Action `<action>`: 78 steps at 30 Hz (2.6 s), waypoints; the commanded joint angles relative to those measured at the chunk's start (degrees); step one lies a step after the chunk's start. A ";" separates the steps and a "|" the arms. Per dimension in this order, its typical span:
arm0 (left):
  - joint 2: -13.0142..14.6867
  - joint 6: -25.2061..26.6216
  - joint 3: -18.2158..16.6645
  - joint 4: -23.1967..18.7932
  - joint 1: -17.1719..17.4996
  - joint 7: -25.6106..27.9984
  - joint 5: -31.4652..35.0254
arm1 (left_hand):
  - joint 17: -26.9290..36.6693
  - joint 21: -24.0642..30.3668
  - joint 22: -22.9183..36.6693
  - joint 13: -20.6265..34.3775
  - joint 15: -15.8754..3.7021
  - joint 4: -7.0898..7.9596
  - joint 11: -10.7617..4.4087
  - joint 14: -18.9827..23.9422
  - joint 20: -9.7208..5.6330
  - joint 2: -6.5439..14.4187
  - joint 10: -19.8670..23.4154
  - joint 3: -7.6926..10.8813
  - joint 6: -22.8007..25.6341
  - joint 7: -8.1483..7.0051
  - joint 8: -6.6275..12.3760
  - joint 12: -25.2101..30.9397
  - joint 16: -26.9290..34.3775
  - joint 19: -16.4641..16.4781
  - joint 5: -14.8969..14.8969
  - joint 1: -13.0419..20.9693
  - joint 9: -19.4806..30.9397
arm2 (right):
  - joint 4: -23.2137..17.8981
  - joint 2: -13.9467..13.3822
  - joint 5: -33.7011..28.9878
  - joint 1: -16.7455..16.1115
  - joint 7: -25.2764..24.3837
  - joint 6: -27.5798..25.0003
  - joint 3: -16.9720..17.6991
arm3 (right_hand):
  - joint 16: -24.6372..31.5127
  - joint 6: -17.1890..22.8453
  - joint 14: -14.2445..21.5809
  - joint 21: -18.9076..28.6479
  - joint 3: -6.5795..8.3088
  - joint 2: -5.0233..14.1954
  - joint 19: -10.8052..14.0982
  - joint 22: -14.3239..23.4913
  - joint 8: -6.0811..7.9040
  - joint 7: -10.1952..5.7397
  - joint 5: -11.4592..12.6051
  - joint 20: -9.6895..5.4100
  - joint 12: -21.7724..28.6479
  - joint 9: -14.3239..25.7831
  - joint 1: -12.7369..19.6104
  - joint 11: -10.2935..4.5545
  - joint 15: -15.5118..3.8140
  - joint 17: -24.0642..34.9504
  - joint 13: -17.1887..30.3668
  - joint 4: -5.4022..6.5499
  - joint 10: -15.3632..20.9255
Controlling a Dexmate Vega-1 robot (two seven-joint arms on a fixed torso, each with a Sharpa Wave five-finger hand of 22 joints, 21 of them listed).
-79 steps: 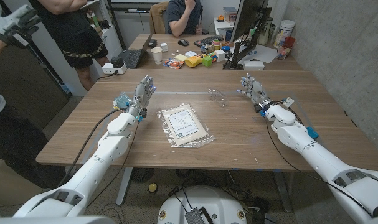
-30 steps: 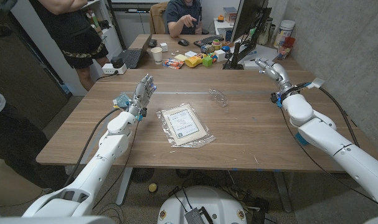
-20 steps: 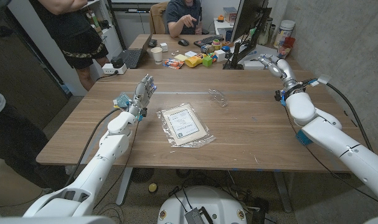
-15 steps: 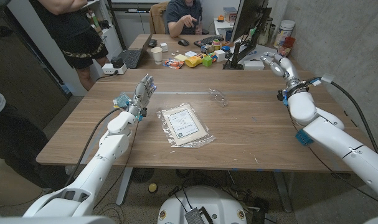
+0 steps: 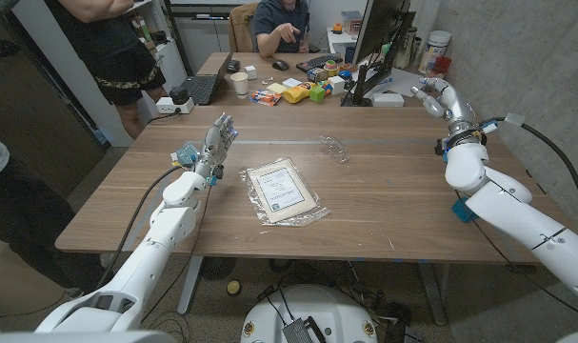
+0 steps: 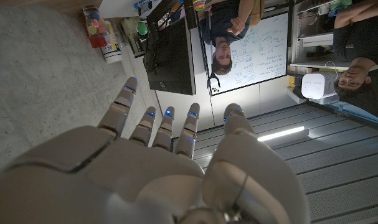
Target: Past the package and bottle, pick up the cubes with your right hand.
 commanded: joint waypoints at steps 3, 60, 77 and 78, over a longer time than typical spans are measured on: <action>-0.07 0.03 -0.28 -0.85 1.40 0.46 -0.67 | 0.11 0.44 0.32 0.16 0.05 0.04 0.04 -2.67 0.06 3.75 -0.56 -0.30 -0.41 -0.30 0.35 0.32 0.47 -0.77 0.29 -0.45 0.14 | -6.23 -0.17 -8.50 -1.59 -2.77 -14.50 -1.88 | 0.23 0.11 -0.20 -0.28 -0.39 -0.23 -0.40 0.11 -0.05 -0.14 -0.05 0.54 0.17 0.21 -0.29 -0.22 0.13 0.33 0.27 0.14 -0.37; -2.00 -0.74 0.66 6.17 -3.86 -3.82 0.25 | 0.10 0.46 0.31 0.16 0.08 0.00 0.07 -2.72 0.06 3.57 -0.65 -0.81 -0.49 -0.26 0.33 0.31 0.47 -0.85 0.38 -0.53 0.14 | -22.25 -8.23 -24.29 -5.75 17.72 -59.07 -4.90 | 0.32 -7.93 -4.41 0.17 -1.38 -3.93 -1.97 0.28 -0.89 -2.56 1.50 1.05 0.28 0.38 5.82 -4.08 0.28 0.32 0.31 -1.28 -8.96; -3.03 -1.70 0.61 8.75 -5.66 -5.81 1.04 | 0.10 0.47 0.31 0.15 0.08 0.00 0.08 -2.80 0.02 3.53 -0.66 -0.98 -0.52 -0.30 0.32 0.32 0.45 -0.86 0.41 -0.56 0.14 | -20.25 -2.81 -69.68 -9.42 65.74 -59.07 -4.35 | 1.05 -7.54 -2.38 0.66 -1.35 -4.09 -0.69 0.35 -0.43 -2.54 1.86 1.02 0.93 0.52 7.35 -3.63 0.11 0.30 0.33 -1.22 -7.55; -3.05 -1.71 0.58 8.76 -5.65 -5.84 1.07 | 0.10 0.47 0.31 0.15 0.07 0.00 0.12 -2.81 0.07 3.53 -0.70 -0.99 -0.54 -0.30 0.32 0.30 0.45 -0.86 0.41 -0.56 0.14 | -20.18 -3.09 -70.77 -9.30 67.80 -59.07 -4.41 | 1.05 -7.46 -2.31 0.69 -1.38 -4.14 -0.56 0.35 -0.39 -2.54 1.88 1.03 0.90 0.53 7.43 -3.43 0.20 0.30 0.34 -1.19 -7.62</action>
